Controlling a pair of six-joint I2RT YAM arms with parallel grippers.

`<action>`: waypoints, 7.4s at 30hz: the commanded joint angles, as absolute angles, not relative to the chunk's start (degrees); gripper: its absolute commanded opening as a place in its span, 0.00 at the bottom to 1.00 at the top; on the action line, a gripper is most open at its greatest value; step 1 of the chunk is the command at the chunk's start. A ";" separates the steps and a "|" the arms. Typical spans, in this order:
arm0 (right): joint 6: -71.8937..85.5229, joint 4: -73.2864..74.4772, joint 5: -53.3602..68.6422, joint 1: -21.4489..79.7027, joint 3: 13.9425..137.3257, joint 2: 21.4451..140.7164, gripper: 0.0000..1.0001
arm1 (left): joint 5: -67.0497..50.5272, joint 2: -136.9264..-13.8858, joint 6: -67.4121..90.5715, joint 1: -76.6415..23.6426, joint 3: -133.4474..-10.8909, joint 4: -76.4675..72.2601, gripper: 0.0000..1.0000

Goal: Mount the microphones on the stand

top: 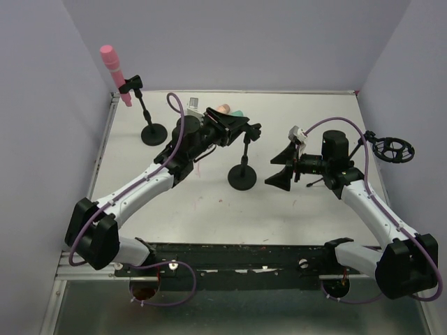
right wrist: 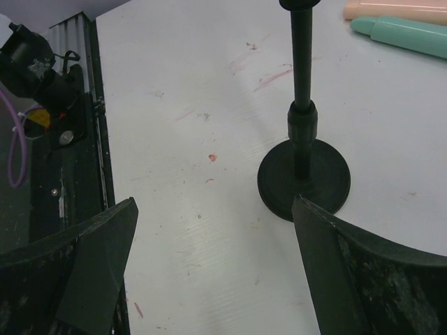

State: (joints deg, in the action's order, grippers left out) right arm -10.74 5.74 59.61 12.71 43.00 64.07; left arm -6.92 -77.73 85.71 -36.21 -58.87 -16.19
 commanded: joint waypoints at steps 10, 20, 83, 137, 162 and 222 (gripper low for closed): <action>-12.66 5.80 61.00 12.48 42.19 65.21 1.00 | -14.86 -86.66 93.87 -33.92 -51.59 -31.83 0.00; -13.01 5.98 60.82 12.39 42.10 65.83 1.00 | -13.36 -89.91 99.05 -33.84 -48.43 -35.32 0.00; -20.92 11.69 61.17 12.39 42.80 67.15 1.00 | -3.52 -97.97 -4.04 -18.28 -94.02 39.01 0.95; -23.20 18.54 58.55 12.30 48.77 71.27 1.00 | -14.76 -106.29 2.37 -18.54 -100.75 32.98 0.72; -6.60 27.25 22.50 12.39 81.46 92.27 1.00 | -4.58 -42.91 5.71 -13.01 -42.29 14.95 0.99; 31.64 25.23 -10.02 26.28 138.16 151.79 0.97 | -3.16 -43.86 3.69 -11.69 -39.90 12.74 0.99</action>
